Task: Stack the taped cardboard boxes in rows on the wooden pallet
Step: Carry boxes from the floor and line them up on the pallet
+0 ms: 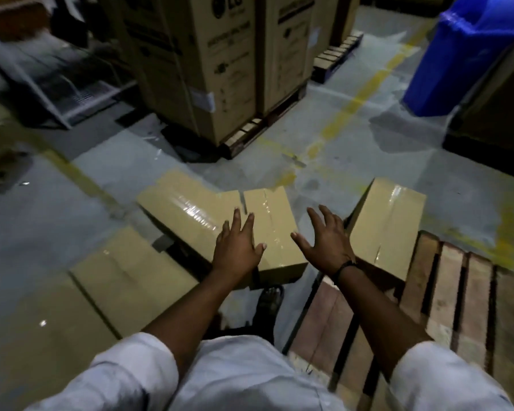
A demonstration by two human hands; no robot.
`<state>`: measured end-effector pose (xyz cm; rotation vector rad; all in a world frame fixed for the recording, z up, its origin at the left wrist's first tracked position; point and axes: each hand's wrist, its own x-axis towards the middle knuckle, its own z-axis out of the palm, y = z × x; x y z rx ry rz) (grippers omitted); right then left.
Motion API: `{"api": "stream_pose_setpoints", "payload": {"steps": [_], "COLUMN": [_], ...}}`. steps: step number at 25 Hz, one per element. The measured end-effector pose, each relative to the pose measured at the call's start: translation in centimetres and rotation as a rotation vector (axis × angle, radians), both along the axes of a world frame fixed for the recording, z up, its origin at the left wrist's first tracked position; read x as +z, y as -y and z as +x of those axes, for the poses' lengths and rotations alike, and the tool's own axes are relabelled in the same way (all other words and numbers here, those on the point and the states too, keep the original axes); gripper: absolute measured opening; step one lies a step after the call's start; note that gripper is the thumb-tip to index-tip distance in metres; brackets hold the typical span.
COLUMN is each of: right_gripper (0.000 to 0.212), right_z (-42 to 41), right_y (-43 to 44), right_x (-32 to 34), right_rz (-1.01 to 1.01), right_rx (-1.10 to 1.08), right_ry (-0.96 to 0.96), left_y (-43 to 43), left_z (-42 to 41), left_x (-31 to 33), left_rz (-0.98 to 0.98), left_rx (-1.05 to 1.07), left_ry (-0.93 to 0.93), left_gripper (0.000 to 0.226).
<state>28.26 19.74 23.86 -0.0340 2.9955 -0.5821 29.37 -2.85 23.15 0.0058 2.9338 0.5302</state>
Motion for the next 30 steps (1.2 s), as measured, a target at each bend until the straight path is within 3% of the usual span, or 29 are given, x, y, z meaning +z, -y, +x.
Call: {"api": "stream_pose_setpoints", "payload": {"steps": [5, 14, 18, 24, 30], "right_gripper": [0.079, 0.078, 0.078, 0.078, 0.078], "right_z": [7.2, 8.9, 7.1, 4.2, -0.5], "right_y": [4.7, 14.8, 19.7, 26.7, 27.0], "right_x": [0.4, -0.4, -0.9, -1.8, -2.4], "right_rz": [-0.027, -0.009, 0.018, 0.023, 0.086], "right_rx": [0.113, 0.254, 0.299, 0.287, 0.272], "right_ry": [0.047, 0.113, 0.157, 0.166, 0.192], "left_y": [6.9, 18.0, 21.6, 25.0, 25.3], "left_z": [9.5, 16.1, 15.5, 10.6, 5.1], "left_x": [-0.3, -2.0, -2.8, -3.3, -4.5], "left_rz": [-0.045, -0.005, 0.049, 0.067, 0.121], "left_rx": [0.085, 0.324, 0.359, 0.243, 0.221], "left_ry": [0.022, 0.088, 0.118, 0.078, 0.098], "left_gripper": [0.084, 0.084, 0.084, 0.084, 0.085]}}
